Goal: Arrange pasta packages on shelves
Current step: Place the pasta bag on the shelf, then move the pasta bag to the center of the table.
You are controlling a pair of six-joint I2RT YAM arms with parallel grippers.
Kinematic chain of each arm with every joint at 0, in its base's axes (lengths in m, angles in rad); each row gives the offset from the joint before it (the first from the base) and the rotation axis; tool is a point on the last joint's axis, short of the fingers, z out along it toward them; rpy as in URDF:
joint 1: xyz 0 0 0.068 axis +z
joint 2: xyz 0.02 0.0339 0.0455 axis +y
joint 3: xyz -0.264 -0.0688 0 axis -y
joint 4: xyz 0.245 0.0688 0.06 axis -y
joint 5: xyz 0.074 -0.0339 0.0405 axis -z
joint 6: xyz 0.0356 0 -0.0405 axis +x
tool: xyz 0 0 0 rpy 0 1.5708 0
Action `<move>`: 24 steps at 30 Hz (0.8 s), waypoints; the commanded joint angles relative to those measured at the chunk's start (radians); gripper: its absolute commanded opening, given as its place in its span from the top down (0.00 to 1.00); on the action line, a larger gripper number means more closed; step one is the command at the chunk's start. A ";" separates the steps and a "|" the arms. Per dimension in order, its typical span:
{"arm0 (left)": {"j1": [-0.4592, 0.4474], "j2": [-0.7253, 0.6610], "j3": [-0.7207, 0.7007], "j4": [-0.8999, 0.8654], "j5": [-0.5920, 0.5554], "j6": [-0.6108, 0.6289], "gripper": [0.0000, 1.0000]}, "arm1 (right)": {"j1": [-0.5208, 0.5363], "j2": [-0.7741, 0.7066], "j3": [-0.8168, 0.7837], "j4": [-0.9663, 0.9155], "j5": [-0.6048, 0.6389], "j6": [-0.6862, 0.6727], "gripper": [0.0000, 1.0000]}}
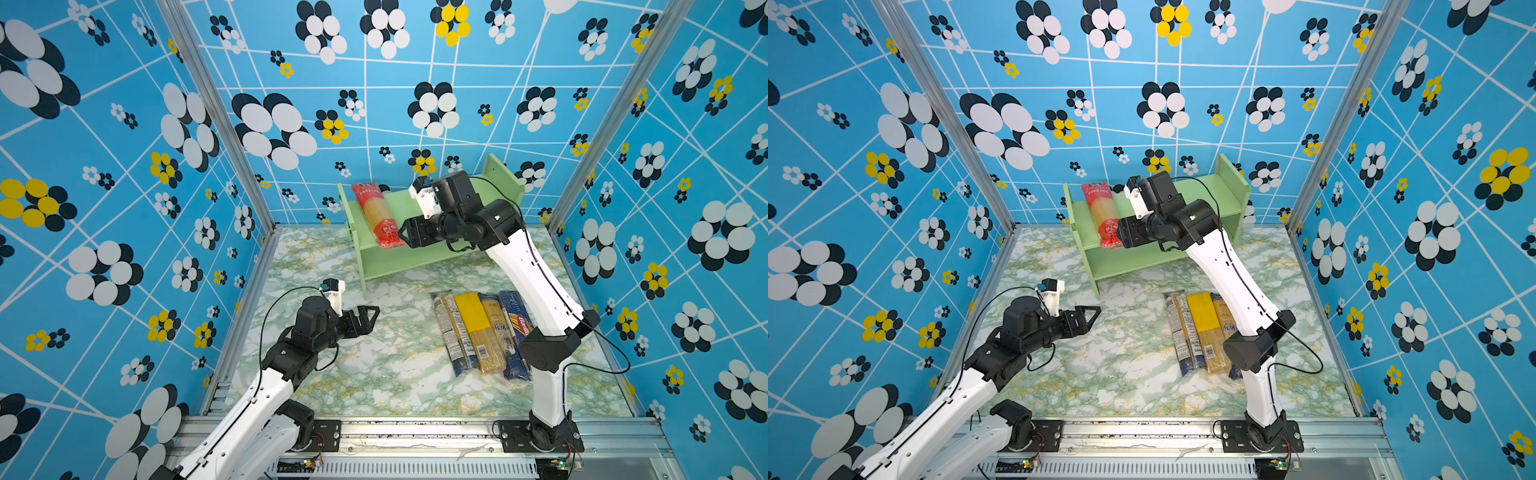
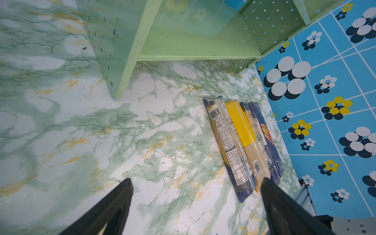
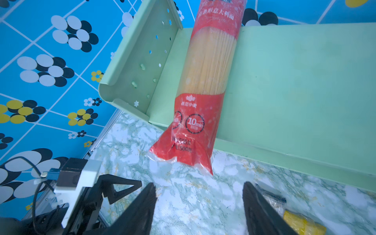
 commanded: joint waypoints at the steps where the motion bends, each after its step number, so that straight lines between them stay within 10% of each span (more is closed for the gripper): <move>1: 0.004 -0.004 -0.021 0.034 0.023 -0.015 0.01 | -0.005 -0.091 -0.128 0.040 0.049 -0.014 0.30; 24: -0.016 0.078 0.022 0.066 0.042 -0.010 0.01 | -0.005 -0.654 -0.981 0.278 0.125 0.114 0.27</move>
